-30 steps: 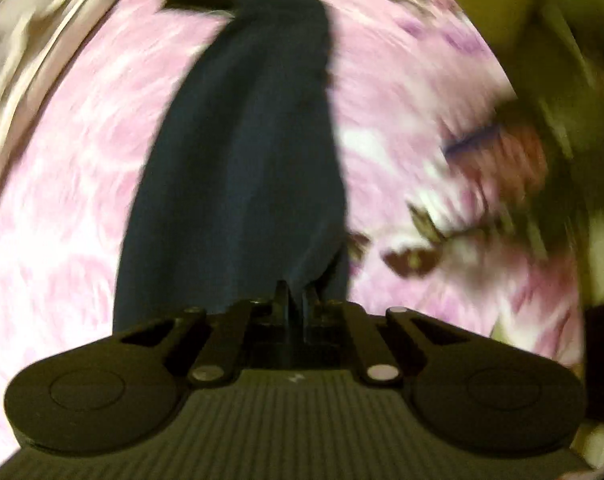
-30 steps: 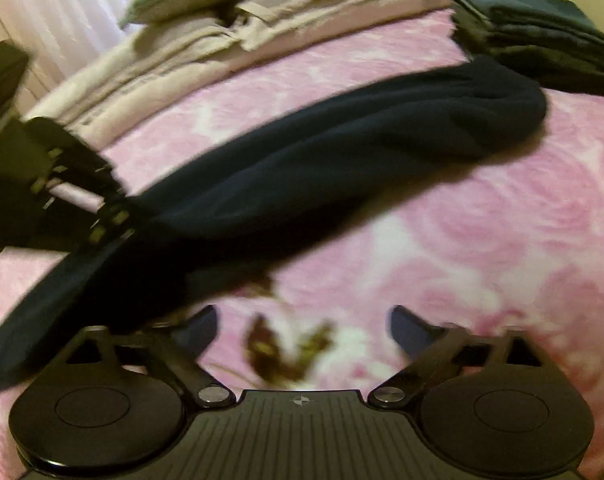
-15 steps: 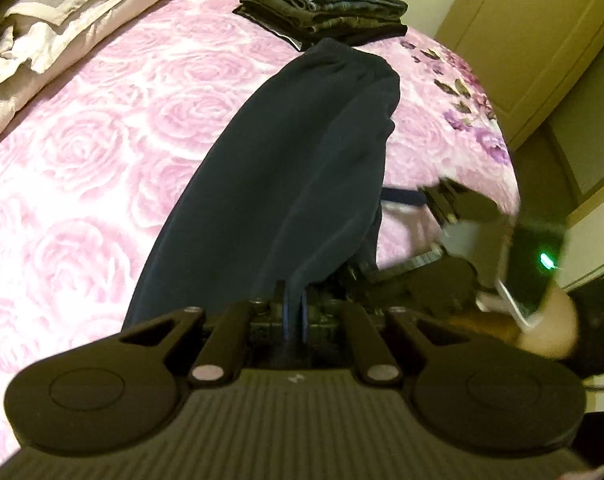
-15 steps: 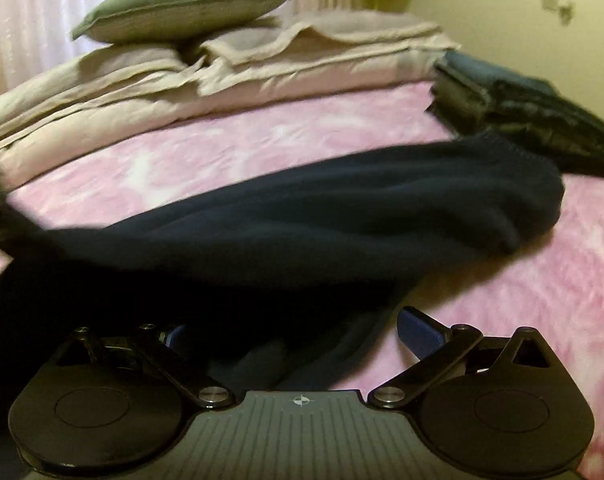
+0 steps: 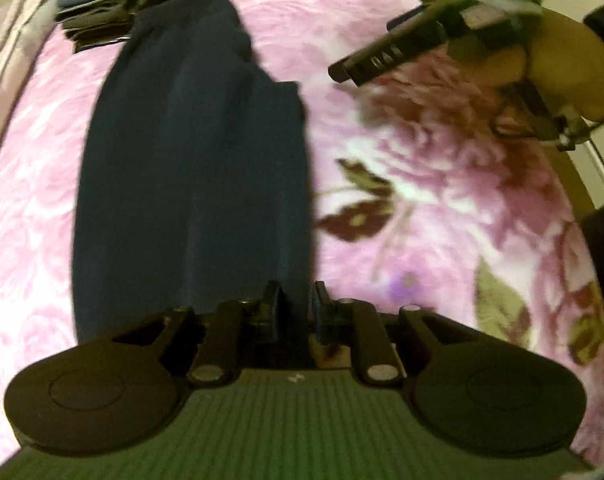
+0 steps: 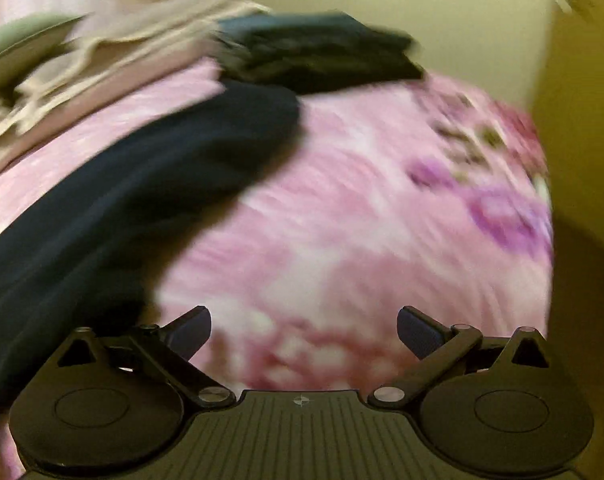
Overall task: Fold clothes
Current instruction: 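Fold the pants in half toward the waistband with the left gripper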
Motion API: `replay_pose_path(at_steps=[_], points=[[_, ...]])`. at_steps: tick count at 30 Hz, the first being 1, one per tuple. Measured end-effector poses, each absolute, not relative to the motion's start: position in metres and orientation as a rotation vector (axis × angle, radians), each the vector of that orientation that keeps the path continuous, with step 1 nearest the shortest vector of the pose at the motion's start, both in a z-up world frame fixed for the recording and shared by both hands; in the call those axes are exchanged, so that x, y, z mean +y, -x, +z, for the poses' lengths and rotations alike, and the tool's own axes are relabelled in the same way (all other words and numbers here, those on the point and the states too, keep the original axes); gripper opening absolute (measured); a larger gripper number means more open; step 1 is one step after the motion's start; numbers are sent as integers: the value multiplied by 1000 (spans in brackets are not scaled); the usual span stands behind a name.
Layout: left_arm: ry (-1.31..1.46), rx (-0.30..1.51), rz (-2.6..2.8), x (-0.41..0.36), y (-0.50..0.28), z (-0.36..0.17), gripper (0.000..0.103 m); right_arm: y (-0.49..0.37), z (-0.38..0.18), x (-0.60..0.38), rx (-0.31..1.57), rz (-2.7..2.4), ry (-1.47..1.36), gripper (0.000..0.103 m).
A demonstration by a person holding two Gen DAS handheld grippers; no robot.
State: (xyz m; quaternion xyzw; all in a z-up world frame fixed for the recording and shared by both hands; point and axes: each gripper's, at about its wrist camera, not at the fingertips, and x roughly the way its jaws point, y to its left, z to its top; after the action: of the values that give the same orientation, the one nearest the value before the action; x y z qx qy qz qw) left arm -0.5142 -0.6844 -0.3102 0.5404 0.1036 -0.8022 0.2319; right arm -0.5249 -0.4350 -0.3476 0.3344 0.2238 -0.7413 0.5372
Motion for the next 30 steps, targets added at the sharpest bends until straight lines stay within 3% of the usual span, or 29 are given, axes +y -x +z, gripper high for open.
replay_pose_path(at_steps=[5,12,14,16,18,19,20,30], points=[[-1348,366,-2224,-706,522,-292,16,536,-330,-443,395,-1573,-823,102],[-1236,322,-2250,-752,574,-292,19,573,-316,-518,255,-1446,-941,102],[-1228,323,-2239,-761,591,-299,24,588,-318,-547,244,-1432,-979,101],[-1247,354,-2219,-768,603,-311,25,604,-320,-577,239,-1426,-1025,89],[-1278,393,-2203,-772,607,-323,25,619,-325,-606,244,-1429,-1078,60],[-1276,406,-2202,-772,607,-327,25,627,-329,-619,251,-1433,-1101,53],[-1267,417,-2201,-772,606,-329,25,632,-332,-633,282,-1449,-1096,36],[-1260,526,-2183,-783,610,-328,25,646,-346,-694,451,-1375,-1016,34]])
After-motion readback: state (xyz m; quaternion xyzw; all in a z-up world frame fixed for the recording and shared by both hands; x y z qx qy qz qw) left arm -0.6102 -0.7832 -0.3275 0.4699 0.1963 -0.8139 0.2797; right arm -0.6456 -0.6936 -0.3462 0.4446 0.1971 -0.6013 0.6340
